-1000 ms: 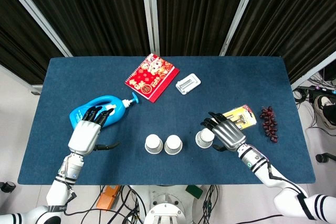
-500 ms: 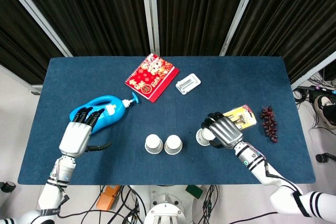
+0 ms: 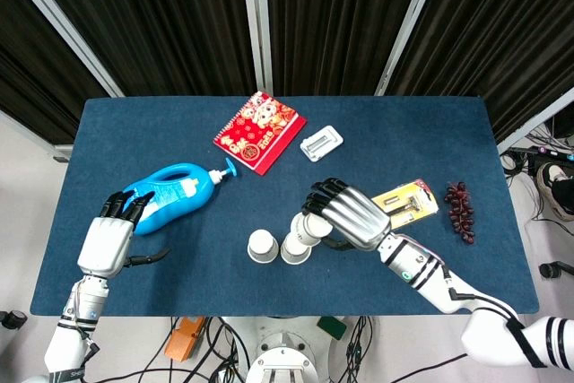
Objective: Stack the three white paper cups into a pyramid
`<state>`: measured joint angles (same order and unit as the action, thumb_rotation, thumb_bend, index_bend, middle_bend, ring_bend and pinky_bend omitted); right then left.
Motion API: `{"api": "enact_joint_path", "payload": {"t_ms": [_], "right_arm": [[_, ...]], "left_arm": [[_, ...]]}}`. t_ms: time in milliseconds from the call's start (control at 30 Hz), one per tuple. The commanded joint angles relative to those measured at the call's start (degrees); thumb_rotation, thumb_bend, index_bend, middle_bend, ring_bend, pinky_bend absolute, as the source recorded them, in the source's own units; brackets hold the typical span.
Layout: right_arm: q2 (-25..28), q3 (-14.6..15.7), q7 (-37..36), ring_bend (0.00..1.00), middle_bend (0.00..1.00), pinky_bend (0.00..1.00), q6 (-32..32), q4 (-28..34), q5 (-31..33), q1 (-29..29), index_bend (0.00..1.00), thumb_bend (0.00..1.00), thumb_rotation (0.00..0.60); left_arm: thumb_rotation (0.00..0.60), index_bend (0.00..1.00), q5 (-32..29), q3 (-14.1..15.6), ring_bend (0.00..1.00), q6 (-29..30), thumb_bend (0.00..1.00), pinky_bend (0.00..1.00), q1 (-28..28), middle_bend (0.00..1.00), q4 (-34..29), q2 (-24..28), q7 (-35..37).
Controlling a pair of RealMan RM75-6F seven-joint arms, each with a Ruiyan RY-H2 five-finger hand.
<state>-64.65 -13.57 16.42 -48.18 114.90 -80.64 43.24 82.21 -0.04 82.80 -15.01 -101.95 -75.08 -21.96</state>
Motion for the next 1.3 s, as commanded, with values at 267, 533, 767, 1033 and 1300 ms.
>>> {"api": "enact_joint_path", "payload": {"t_ms": [267, 533, 767, 1033, 1300], "right_arm": [[-7.69, -0.4, 13.27, 0.26, 0.41, 0.27, 4.65, -0.83, 13.57, 9.85, 0.46, 0.42, 0.6], [-10.27, 1.09, 18.32, 0.26, 0.41, 0.27, 3.08, -0.85, 20.15, 13.65, 0.42, 0.42, 0.6], [-11.25, 2.67, 21.42, 0.23, 0.39, 0.27, 1.18, -0.83, 23.0, 15.83, 0.37, 0.42, 0.6], [-10.51, 4.1, 22.5, 0.22, 0.33, 0.26, -0.72, 0.38, 24.62, 16.98, 0.22, 0.42, 0.6], [-3.53, 6.35, 18.89, 0.14, 0.22, 0.22, -12.21, 3.33, 18.6, 9.04, 0.08, 0.42, 0.6]], "left_arm": [[0.326, 0.1, -0.28, -0.46, 0.1, -0.43, 0.12, 0.12, 0.91, 0.21, 1.33, -0.37, 1.66], [0.327, 0.1, -0.32, -0.99, 0.1, -0.73, 0.12, 0.12, 1.35, 0.21, 2.34, -0.65, 2.8], [0.326, 0.1, -0.09, -1.14, 0.1, -1.16, 0.12, 0.11, 1.62, 0.21, 3.17, -1.13, 3.69], [0.325, 0.1, 0.16, -1.49, 0.1, -1.36, 0.12, 0.11, 1.86, 0.21, 3.85, -1.28, 4.24], [0.328, 0.1, -1.82, -3.46, 0.1, -0.23, 0.12, 0.1, 2.7, 0.21, 5.24, 1.17, 5.74]]}}
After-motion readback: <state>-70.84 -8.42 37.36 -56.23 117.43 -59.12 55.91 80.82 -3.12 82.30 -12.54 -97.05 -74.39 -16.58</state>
